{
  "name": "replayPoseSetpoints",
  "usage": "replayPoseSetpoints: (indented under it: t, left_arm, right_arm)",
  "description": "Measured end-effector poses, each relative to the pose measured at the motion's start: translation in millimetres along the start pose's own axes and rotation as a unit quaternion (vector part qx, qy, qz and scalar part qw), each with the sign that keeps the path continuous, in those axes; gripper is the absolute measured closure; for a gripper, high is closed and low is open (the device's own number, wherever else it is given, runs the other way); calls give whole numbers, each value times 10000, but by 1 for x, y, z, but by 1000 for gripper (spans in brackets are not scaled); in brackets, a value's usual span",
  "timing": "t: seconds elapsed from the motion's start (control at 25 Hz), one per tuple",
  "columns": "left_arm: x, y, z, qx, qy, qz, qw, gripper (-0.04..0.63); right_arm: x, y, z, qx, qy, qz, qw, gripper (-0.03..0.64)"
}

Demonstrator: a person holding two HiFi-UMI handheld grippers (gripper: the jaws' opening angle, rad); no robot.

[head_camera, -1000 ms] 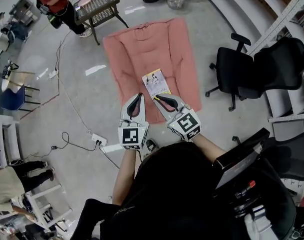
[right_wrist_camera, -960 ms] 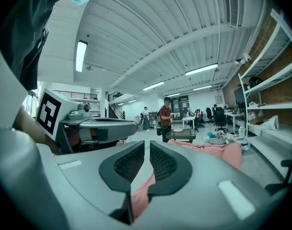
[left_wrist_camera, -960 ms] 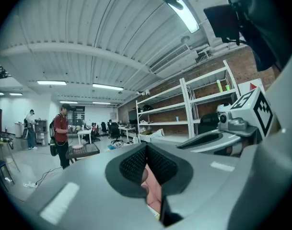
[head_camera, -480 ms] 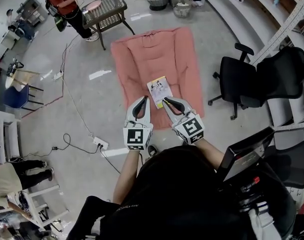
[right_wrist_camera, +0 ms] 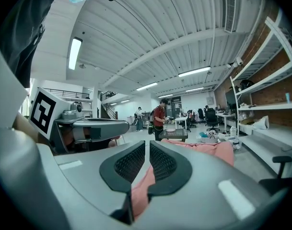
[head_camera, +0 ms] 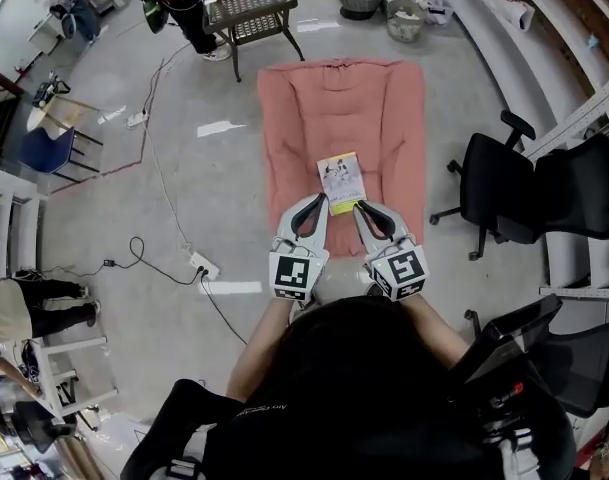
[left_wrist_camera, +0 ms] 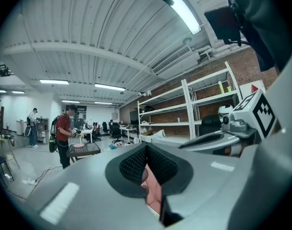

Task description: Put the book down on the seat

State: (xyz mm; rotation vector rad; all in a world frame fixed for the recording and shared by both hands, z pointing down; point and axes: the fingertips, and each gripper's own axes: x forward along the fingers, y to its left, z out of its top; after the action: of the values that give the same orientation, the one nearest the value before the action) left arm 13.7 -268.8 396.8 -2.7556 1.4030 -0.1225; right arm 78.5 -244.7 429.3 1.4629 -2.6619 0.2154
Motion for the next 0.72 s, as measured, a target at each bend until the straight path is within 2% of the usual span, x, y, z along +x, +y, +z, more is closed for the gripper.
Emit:
replayPoseSetpoints:
  t: [0.72]
  left_arm:
    - [-3, 11, -23, -105, 208, 27, 9997, 594]
  right_arm:
    - [15, 13, -5, 27, 44, 169, 9998, 596]
